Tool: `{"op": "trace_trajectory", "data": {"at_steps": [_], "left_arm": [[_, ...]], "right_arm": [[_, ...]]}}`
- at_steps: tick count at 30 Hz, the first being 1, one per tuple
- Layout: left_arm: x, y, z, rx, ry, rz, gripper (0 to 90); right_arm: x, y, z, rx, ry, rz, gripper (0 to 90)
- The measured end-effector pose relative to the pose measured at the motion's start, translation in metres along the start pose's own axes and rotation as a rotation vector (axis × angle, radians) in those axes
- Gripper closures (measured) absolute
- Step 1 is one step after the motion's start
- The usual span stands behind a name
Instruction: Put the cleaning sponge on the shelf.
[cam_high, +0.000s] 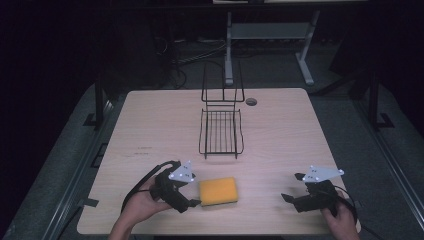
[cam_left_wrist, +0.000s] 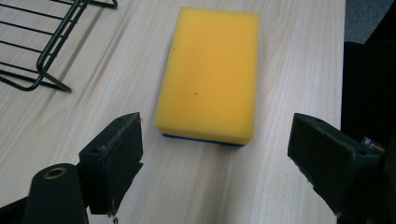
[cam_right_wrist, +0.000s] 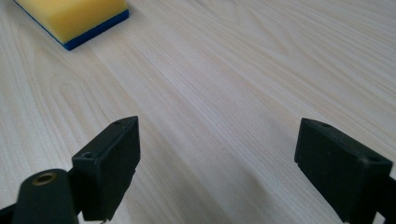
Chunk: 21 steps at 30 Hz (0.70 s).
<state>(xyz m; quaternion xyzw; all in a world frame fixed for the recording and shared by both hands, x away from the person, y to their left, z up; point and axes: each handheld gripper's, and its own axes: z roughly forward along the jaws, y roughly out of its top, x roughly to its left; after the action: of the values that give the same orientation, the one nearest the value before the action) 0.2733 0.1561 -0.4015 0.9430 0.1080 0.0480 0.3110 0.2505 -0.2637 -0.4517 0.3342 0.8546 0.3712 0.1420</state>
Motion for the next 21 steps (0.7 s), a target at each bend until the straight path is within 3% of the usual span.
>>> {"op": "trace_trajectory", "data": {"at_steps": [21], "left_arm": [[0.004, 0.02, 0.026, 0.039, -0.005, -0.006, 17.4]], "right_arm": [[0.0, 0.001, -0.002, -0.005, 0.004, 0.002, 14.0]]}}
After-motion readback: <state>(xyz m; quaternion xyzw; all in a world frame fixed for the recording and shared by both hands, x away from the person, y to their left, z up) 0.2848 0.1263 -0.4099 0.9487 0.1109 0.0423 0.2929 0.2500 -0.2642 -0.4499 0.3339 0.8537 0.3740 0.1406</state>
